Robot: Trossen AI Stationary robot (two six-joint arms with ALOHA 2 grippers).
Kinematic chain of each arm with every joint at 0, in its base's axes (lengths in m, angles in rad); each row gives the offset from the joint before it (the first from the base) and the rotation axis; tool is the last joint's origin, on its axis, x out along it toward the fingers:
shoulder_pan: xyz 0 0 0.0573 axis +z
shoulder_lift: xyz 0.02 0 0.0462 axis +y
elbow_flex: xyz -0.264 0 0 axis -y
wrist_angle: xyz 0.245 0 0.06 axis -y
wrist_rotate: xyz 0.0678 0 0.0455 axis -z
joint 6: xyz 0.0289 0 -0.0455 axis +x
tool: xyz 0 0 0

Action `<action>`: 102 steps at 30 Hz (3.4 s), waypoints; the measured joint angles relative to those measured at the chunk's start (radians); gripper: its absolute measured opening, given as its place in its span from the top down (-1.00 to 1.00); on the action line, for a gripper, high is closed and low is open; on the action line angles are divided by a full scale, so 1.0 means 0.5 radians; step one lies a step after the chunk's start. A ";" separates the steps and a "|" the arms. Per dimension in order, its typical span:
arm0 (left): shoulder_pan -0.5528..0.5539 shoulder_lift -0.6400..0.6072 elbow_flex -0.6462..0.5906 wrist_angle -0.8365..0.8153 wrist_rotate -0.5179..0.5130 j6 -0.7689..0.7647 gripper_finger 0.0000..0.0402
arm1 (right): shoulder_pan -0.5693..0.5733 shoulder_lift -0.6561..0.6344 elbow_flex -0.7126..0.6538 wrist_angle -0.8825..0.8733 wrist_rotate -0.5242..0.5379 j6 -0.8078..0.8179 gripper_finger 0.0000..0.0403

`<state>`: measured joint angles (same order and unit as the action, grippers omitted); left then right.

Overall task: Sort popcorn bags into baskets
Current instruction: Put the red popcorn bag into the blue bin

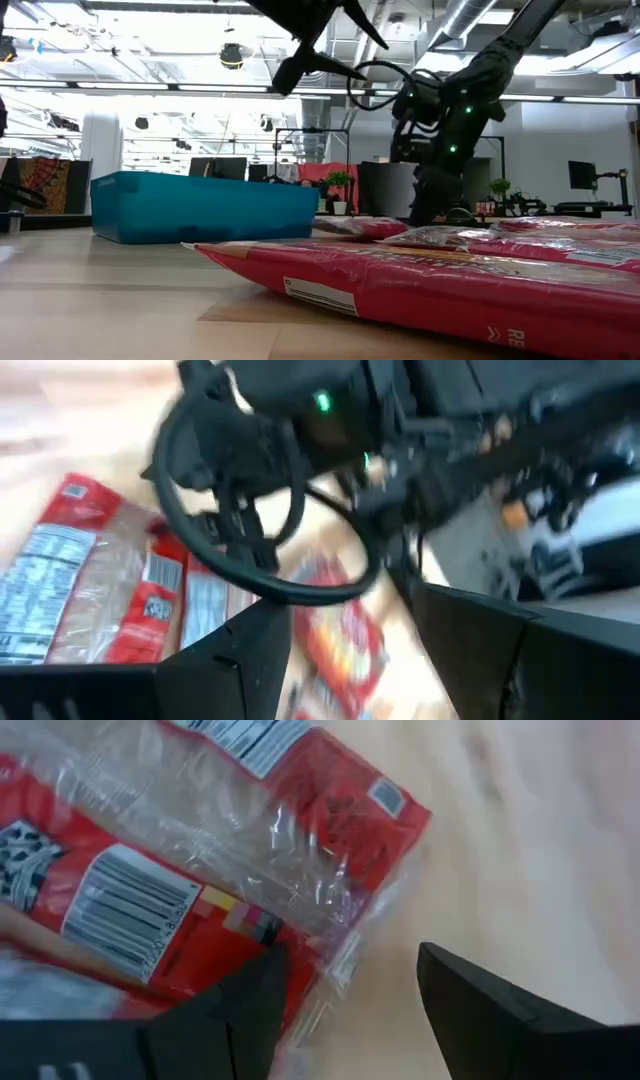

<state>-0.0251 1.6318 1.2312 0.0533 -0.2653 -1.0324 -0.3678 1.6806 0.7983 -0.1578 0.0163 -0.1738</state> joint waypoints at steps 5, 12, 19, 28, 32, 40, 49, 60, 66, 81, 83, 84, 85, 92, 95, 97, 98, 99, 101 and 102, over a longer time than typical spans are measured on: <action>-0.096 0.001 0.028 -0.284 0.119 -0.090 0.02 | 0.200 0.016 0.000 -0.022 -0.176 -0.036 -0.24; -0.258 0.001 0.033 -0.626 0.036 -0.258 0.02 | 0.543 -0.090 -0.002 -0.079 -0.354 -0.162 -0.24; -0.378 0.017 0.032 -0.770 -0.294 -0.183 0.02 | 0.756 -0.322 -0.005 -0.203 -0.353 -0.153 -0.24; -0.420 0.153 0.032 -0.680 -0.025 -0.181 0.02 | 0.664 -0.637 0.003 -0.055 0.099 -0.155 -0.20; -0.493 0.162 0.029 -0.643 -0.010 -0.285 0.02 | 0.513 -0.494 0.009 0.184 0.132 -0.180 -0.11; -0.613 0.198 0.029 -0.644 -0.057 -0.466 0.02 | 0.405 -0.064 0.004 0.345 0.017 -0.237 0.02; -0.672 0.251 0.028 -0.626 -0.146 -0.543 0.02 | 0.597 0.169 0.013 0.371 -0.150 -0.186 0.10; -0.668 0.247 0.028 -0.656 -0.357 -0.357 0.02 | 0.934 -0.090 -0.001 0.184 -0.140 -0.115 0.18; -0.601 0.292 0.028 -0.652 -0.419 -0.051 -0.03 | 0.936 -0.518 0.001 -0.240 -0.140 0.014 0.22; -0.204 0.763 0.036 -0.384 0.419 0.308 -0.30 | 1.021 -1.247 -0.005 -0.655 0.013 0.283 0.33; -0.203 0.809 0.039 -0.371 0.507 0.349 -0.30 | 1.021 -1.273 -0.005 -0.651 0.035 0.289 0.35; -0.202 0.846 0.052 -0.369 0.542 0.372 -0.30 | 1.021 -1.280 -0.005 -0.672 0.037 0.289 0.36; -0.206 0.869 0.073 -0.364 0.563 0.398 -0.30 | 1.020 -1.285 -0.005 -0.674 0.037 0.289 0.37; -0.215 1.011 0.279 -0.766 0.637 0.463 -0.17 | 1.019 -1.287 -0.004 -0.697 0.043 0.286 0.39; -0.215 1.027 0.343 -0.898 0.601 0.477 0.07 | 1.019 -1.287 -0.004 -0.721 0.052 0.286 0.39; -0.217 1.035 0.377 -0.949 0.565 0.492 0.30 | 1.019 -1.287 -0.004 -0.744 0.072 0.285 0.40; -0.216 1.039 0.398 -0.972 0.563 0.504 0.43 | 1.019 -1.287 -0.004 -0.747 0.072 0.285 0.40; -0.216 1.043 0.420 -0.985 0.572 0.519 0.57 | 1.019 -1.287 -0.004 -0.746 0.073 0.285 0.40; -0.218 1.048 0.469 -1.006 0.578 0.545 0.85 | 1.019 -1.287 -0.004 -0.758 0.073 0.288 0.40; -0.219 1.050 0.497 -1.006 0.580 0.545 0.92 | 1.019 -1.287 -0.004 -0.764 0.074 0.289 0.40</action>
<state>-0.1345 2.1567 1.4796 -0.4496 0.0246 -0.7602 0.1417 1.0370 0.7963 -0.5399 0.0532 -0.0291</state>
